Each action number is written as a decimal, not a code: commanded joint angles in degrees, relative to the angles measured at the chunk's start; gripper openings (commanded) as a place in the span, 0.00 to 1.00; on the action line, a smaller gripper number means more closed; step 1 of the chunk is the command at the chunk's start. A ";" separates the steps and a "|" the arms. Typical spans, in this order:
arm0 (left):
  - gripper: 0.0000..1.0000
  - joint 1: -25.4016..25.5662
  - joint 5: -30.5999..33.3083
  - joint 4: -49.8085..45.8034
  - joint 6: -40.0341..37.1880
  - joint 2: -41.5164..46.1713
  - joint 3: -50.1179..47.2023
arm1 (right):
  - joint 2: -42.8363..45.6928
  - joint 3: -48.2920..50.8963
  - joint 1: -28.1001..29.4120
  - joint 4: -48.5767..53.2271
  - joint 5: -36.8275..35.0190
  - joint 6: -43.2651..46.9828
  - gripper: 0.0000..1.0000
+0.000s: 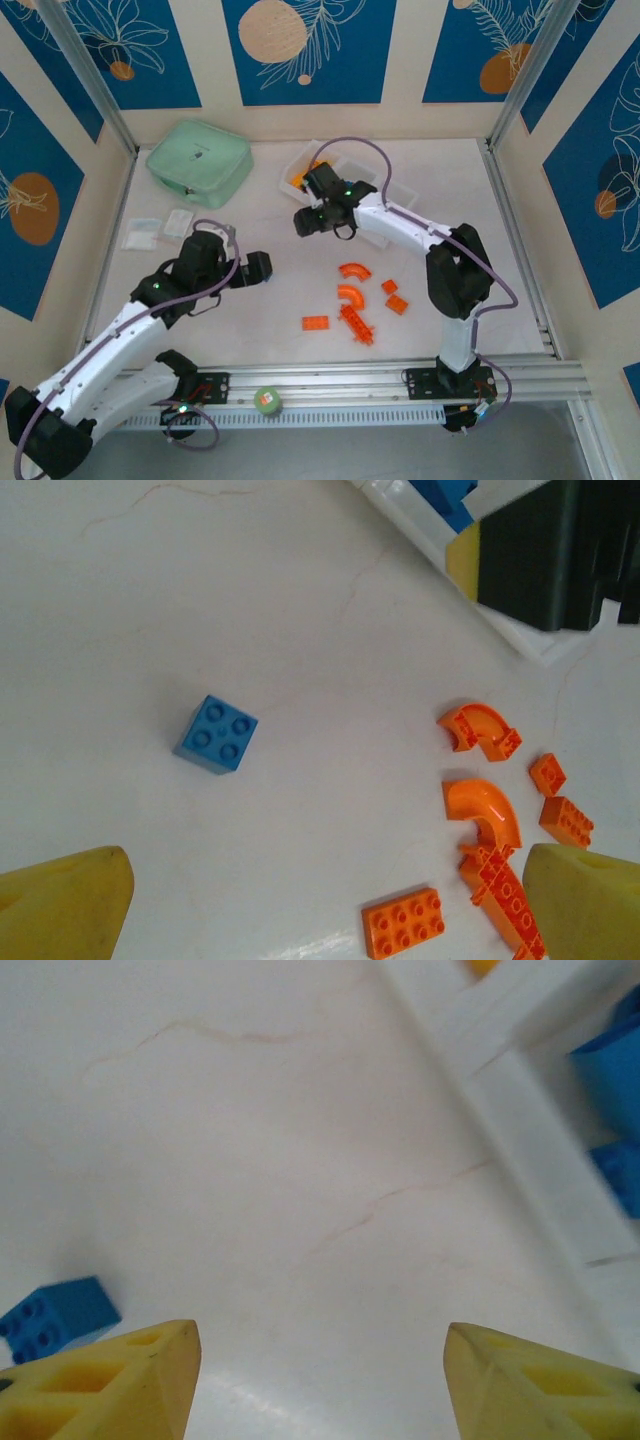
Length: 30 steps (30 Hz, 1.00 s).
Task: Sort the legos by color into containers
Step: Pick up the lego from the center of the table.
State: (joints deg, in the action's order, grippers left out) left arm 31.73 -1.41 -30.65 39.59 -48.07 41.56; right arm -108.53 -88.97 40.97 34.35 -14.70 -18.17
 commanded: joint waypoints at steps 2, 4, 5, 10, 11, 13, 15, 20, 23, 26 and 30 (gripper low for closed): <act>0.99 -0.79 1.90 -5.02 1.49 4.32 -2.05 | 0.45 1.98 4.40 -2.69 1.39 -0.82 0.70; 0.99 -0.79 2.62 -6.37 1.84 6.26 -2.68 | -0.93 1.63 6.17 -2.80 1.19 -1.24 0.72; 0.99 -0.79 3.17 -7.20 2.04 7.21 -2.88 | -1.76 1.28 6.99 -3.00 1.24 -1.33 0.72; 0.99 -0.80 4.99 -9.55 2.85 11.41 -3.76 | -5.76 -0.88 9.88 -4.24 2.13 -0.77 0.76; 0.99 -0.83 5.26 -9.92 3.01 12.04 -3.84 | -6.63 -1.38 10.35 -4.52 2.59 -0.62 0.77; 0.99 -0.80 5.87 -10.72 3.29 12.79 -3.86 | -8.38 -2.72 11.08 -4.52 3.20 -0.55 0.78; 0.99 -0.79 6.41 -11.26 3.63 13.47 -3.99 | -10.20 -4.07 11.45 -4.77 6.13 -0.77 0.78; 0.99 -0.79 6.84 -11.43 3.96 14.39 -4.40 | -13.34 -6.07 13.15 -5.53 6.72 -0.22 0.78; 0.99 -0.79 7.03 -11.43 3.92 14.32 -4.51 | -15.38 -7.42 13.63 -5.76 7.93 -0.31 0.78; 0.99 -0.79 7.30 -11.40 3.82 14.32 -4.63 | -17.56 -9.47 13.96 -4.63 7.46 -0.02 0.78; 0.99 -0.80 7.55 -11.38 3.74 14.41 -4.80 | -20.04 -12.58 14.14 -2.53 6.89 0.99 0.72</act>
State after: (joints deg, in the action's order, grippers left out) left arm 31.62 4.93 -41.25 43.20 -34.17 37.52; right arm -126.80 -98.85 54.81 29.63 -8.71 -17.93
